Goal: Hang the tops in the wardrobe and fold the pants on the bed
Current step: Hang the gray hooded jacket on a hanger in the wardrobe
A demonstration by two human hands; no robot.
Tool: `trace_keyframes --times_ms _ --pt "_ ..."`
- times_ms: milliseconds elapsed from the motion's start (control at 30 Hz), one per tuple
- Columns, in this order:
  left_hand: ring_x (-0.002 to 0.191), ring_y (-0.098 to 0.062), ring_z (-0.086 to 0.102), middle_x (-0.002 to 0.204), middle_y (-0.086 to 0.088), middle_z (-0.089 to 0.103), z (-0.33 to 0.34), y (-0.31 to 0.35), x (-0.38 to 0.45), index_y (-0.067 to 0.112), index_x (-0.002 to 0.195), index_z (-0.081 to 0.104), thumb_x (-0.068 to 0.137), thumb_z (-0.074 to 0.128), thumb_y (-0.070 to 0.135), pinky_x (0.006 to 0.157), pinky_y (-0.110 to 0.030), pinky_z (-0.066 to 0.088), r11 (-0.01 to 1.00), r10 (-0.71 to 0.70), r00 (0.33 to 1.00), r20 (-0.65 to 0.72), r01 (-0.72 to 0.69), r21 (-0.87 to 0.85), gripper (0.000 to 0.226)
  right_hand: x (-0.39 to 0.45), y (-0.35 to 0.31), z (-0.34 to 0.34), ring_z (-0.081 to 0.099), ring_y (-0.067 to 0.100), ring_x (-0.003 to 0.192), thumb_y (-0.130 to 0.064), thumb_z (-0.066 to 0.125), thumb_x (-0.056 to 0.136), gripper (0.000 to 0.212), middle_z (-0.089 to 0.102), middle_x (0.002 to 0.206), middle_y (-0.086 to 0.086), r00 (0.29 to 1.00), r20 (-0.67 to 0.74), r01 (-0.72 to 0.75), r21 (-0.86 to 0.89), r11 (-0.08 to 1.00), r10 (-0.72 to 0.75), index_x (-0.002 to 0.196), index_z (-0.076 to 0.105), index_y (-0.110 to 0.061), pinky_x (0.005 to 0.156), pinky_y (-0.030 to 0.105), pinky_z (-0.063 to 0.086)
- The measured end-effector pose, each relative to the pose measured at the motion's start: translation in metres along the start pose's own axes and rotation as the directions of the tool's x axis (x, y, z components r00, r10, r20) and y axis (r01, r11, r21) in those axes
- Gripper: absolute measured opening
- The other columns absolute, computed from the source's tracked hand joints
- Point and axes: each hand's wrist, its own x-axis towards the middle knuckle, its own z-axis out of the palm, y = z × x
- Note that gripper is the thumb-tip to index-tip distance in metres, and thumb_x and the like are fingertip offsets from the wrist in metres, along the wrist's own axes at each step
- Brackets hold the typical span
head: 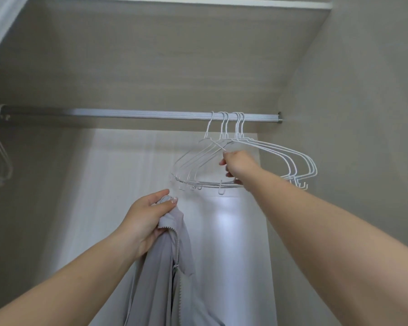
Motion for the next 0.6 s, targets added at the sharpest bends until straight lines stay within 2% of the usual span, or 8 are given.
trace_keyframes --times_ms 67,133,233,267,367,467,533,600 --pt "0.079 -0.010 0.066 0.107 -0.007 0.066 -0.006 0.001 -0.002 0.008 0.130 0.053 0.087 0.062 0.003 0.054 -0.018 0.053 1.000 0.006 1.000 -0.015 -0.005 0.022 0.044 -0.004 -0.001 0.016 0.056 0.010 0.053 -0.022 0.040 0.099 0.031 0.055 0.069 -0.001 0.999 -0.038 -0.016 0.312 0.950 0.029 0.070 0.050 -0.019 0.040 0.015 0.041" --pt "0.080 -0.011 0.065 0.107 -0.007 0.065 -0.013 0.002 -0.004 0.008 0.130 0.053 0.088 0.062 0.004 0.054 -0.018 0.054 0.999 0.011 0.999 -0.030 -0.009 0.041 0.044 -0.004 -0.005 0.027 0.059 0.009 0.048 -0.019 0.038 0.100 0.029 0.056 0.064 -0.001 0.995 -0.103 0.038 0.411 0.911 0.005 0.073 0.049 -0.017 0.045 0.020 0.046" --pt "0.081 -0.011 0.065 0.105 -0.007 0.066 -0.026 0.006 -0.007 0.008 0.129 0.054 0.088 0.062 0.003 0.055 -0.018 0.054 0.998 0.009 0.998 -0.056 -0.006 0.062 0.042 -0.008 -0.014 0.033 0.067 0.021 0.058 -0.026 0.028 0.102 0.032 0.054 0.046 -0.003 0.981 -0.173 0.139 0.300 0.944 -0.090 0.079 0.047 -0.016 0.066 0.031 0.046" --pt "0.079 -0.010 0.066 0.104 -0.006 0.067 -0.032 0.008 -0.008 0.009 0.128 0.054 0.088 0.062 0.003 0.055 -0.018 0.054 0.998 0.009 0.997 -0.074 -0.004 0.067 0.041 -0.011 -0.014 0.034 0.068 0.023 0.062 -0.027 0.027 0.102 0.032 0.054 0.043 -0.004 0.978 -0.173 0.165 0.278 0.946 -0.120 0.078 0.047 -0.017 0.069 0.033 0.046" --pt "0.072 -0.008 0.064 0.098 -0.004 0.067 -0.052 0.011 -0.016 0.012 0.126 0.056 0.089 0.061 0.003 0.049 -0.015 0.050 0.994 0.014 0.989 -0.149 0.003 0.113 0.038 -0.032 -0.002 0.035 0.066 0.018 0.055 -0.028 0.030 0.101 0.033 0.055 0.051 -0.003 0.971 -0.151 0.211 0.194 0.958 -0.183 0.075 0.049 -0.021 0.057 0.032 0.046" --pt "0.069 -0.011 0.057 0.093 -0.005 0.064 -0.076 0.009 -0.025 0.013 0.125 0.056 0.091 0.055 0.001 0.043 -0.012 0.044 0.983 0.022 0.970 -0.242 0.024 0.184 0.036 -0.061 0.022 0.038 0.062 0.017 0.047 -0.027 0.035 0.100 0.032 0.054 0.053 -0.002 0.978 -0.090 0.202 0.230 0.952 -0.186 0.076 0.054 -0.020 0.063 0.037 0.053" --pt "0.070 -0.014 0.055 0.096 -0.008 0.063 -0.089 0.005 -0.029 0.013 0.126 0.057 0.092 0.053 -0.001 0.050 -0.015 0.046 0.970 0.014 0.958 -0.286 0.057 0.238 0.037 -0.080 0.037 0.039 0.063 0.018 0.046 -0.025 0.037 0.099 0.029 0.053 0.053 0.000 0.983 -0.040 0.182 0.259 0.949 -0.177 0.080 0.058 -0.019 0.066 0.037 0.057" --pt "0.072 -0.016 0.057 0.093 -0.010 0.064 -0.105 0.001 -0.041 0.011 0.126 0.056 0.091 0.050 -0.004 0.062 -0.024 0.048 0.961 -0.006 0.949 -0.315 0.092 0.260 0.038 -0.101 0.051 0.042 0.063 0.017 0.043 -0.022 0.039 0.099 0.027 0.053 0.054 0.001 0.985 0.017 0.159 0.255 0.954 -0.169 0.085 0.062 -0.019 0.059 0.033 0.058"
